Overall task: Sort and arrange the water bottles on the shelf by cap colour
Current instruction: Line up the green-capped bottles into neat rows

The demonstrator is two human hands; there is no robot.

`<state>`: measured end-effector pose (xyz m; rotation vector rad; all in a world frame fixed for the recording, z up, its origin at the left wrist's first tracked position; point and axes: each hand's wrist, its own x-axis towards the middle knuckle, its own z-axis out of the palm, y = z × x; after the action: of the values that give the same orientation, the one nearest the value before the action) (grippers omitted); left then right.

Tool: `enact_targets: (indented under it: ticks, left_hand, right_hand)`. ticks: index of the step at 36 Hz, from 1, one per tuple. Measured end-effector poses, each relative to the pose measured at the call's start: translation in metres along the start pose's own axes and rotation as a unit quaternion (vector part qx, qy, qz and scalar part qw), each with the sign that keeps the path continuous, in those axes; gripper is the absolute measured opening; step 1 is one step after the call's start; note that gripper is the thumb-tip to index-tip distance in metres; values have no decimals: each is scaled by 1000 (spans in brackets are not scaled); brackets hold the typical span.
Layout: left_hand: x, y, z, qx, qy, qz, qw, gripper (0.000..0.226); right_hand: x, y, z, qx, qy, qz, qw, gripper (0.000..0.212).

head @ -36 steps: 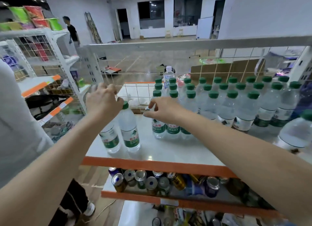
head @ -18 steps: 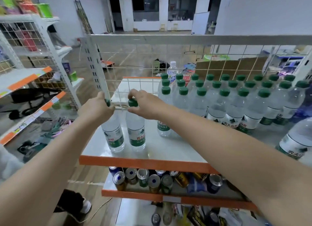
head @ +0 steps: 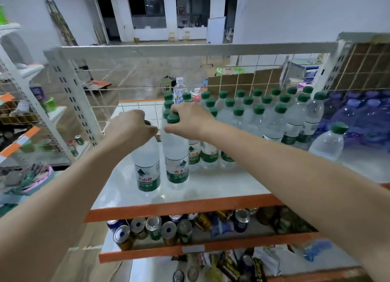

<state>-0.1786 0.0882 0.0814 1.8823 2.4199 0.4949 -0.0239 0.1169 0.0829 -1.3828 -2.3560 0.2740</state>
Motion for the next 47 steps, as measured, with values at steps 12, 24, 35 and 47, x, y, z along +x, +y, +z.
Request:
enact_targets:
  ticks: [12, 24, 35, 47]
  left_hand:
    - [-27, 173, -17, -129, 17, 103, 986, 34]
    - [-25, 333, -31, -249, 111, 113, 955, 20]
    - [-1, 419, 23, -252, 65, 127, 957, 26]
    - [28, 423, 111, -27, -67, 189, 979, 20]
  right_hand:
    - [-66, 105, -112, 38, 184, 69, 980, 32]
    - [-79, 227, -216, 103, 298, 84, 945, 31]
    - [-67, 325, -228, 118, 272, 89, 951, 41]
    - [-69, 399, -178, 14, 64, 151, 986, 36]
